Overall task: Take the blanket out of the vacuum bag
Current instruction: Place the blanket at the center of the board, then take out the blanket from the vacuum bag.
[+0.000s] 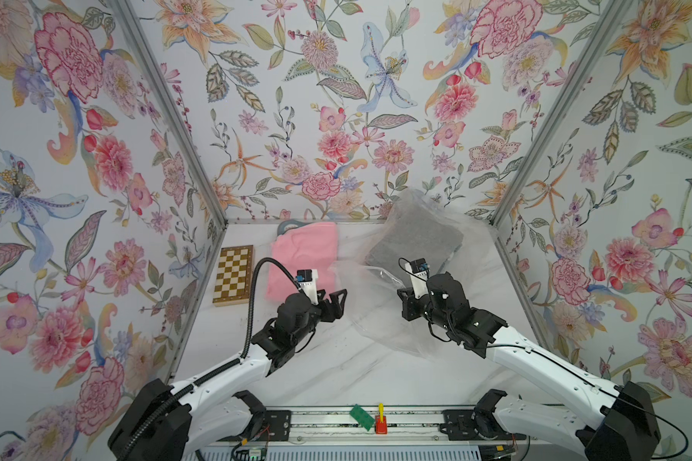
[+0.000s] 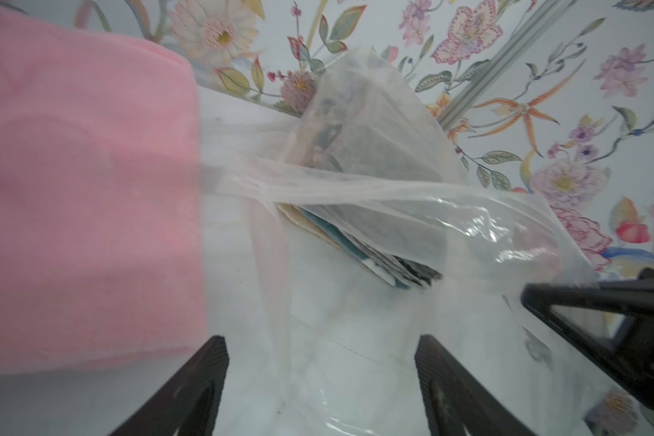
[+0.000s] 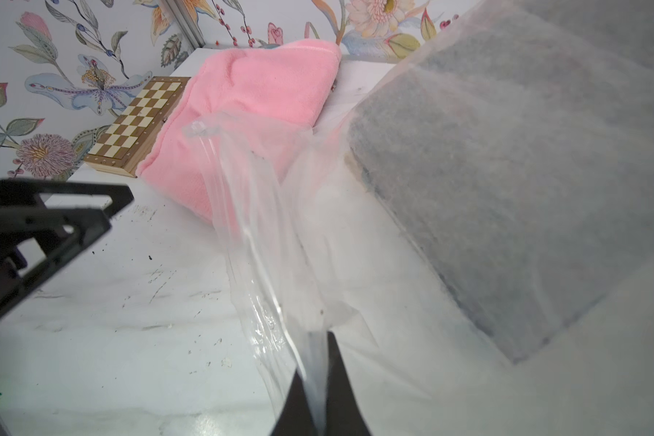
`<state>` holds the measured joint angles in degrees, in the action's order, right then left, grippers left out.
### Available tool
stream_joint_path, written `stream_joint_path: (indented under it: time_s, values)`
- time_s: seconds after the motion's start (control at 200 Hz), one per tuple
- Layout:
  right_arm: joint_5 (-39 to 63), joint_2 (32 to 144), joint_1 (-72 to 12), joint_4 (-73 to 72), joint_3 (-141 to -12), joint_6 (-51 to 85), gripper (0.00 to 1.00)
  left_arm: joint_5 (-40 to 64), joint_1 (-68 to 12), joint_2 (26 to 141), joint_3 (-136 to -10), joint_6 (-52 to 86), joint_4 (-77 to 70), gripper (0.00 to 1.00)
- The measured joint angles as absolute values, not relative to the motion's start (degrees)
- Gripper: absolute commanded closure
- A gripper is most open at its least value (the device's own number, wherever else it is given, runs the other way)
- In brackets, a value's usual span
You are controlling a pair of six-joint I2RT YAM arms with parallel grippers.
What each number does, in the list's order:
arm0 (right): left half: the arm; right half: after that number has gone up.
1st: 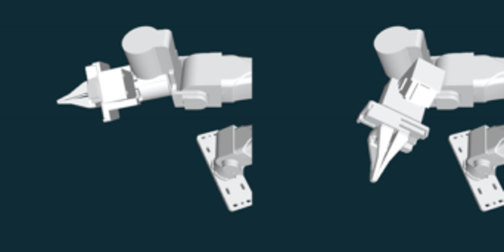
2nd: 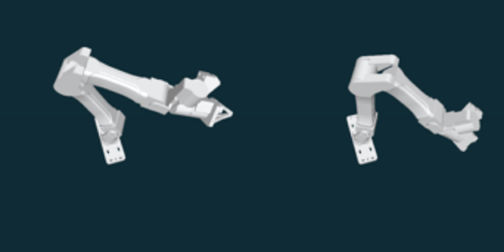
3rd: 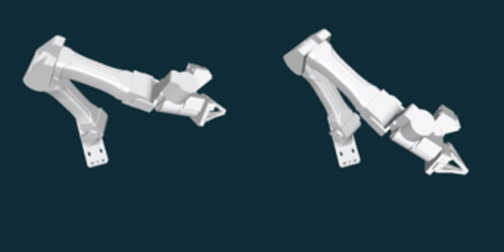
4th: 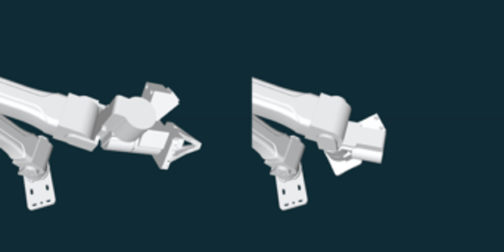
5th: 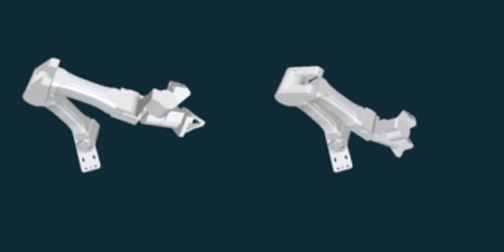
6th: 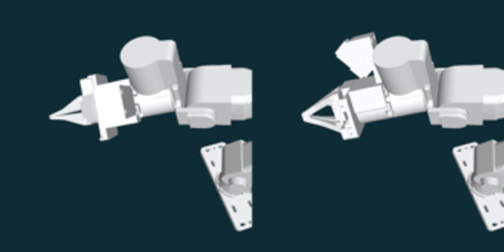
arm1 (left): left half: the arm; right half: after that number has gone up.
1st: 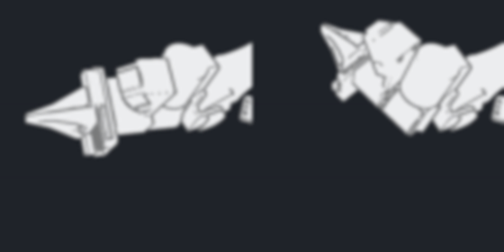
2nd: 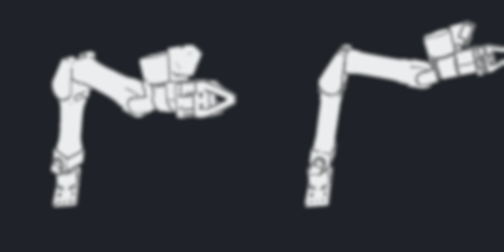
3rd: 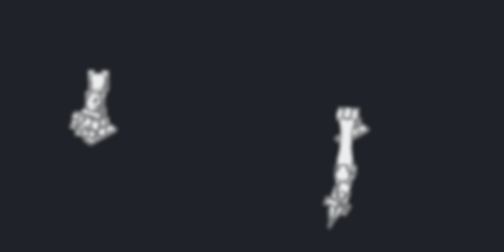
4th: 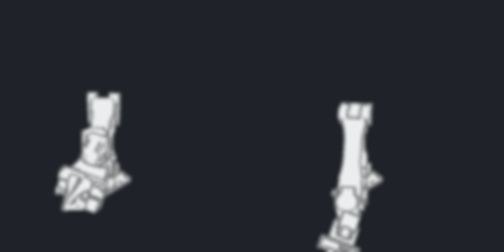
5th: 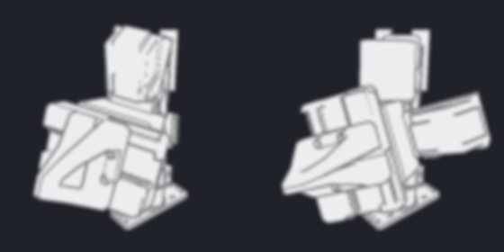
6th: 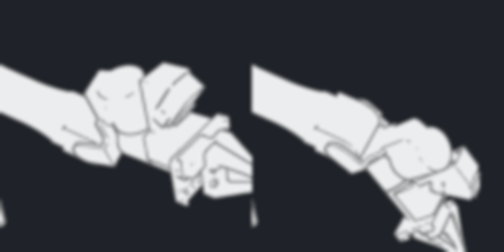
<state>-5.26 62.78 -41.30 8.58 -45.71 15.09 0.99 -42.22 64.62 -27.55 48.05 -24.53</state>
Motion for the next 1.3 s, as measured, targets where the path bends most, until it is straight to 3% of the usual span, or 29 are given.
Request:
stream_joint_path:
  time_s: [0.125,0.31,0.48,0.621,0.871,1.301]
  values:
    - [-7.9,62.8,-42.8,8.3,-46.5,13.4,1.00,0.1,-48.6,72.2,-27.5,55.1,-34.5,0.27]
    - [-11.6,62.4,-45.6,7.7,-46.5,10.9,1.00,-0.4,-51.5,89.5,-27.9,66.9,-54.5,0.34]
    - [-13.9,61.6,-47.3,5.4,-46.2,8.9,1.00,0.2,-52.9,103.2,-32.4,76.6,-66.7,0.29]
    - [-14.2,60.2,-47.6,1.8,-44.3,8.2,1.00,1.2,-53.6,108.2,-37.6,81.2,-70.3,0.26]
    - [-13.7,58.1,-47.6,-2.3,-41.2,7.7,1.00,1.3,-54.3,119.6,-44.9,90.8,-79.3,0.30]
    - [-10.9,56.8,-47.5,-4.7,-38.5,7.7,1.00,1.3,-55.8,125.4,-56.0,98.0,-79.1,0.30]
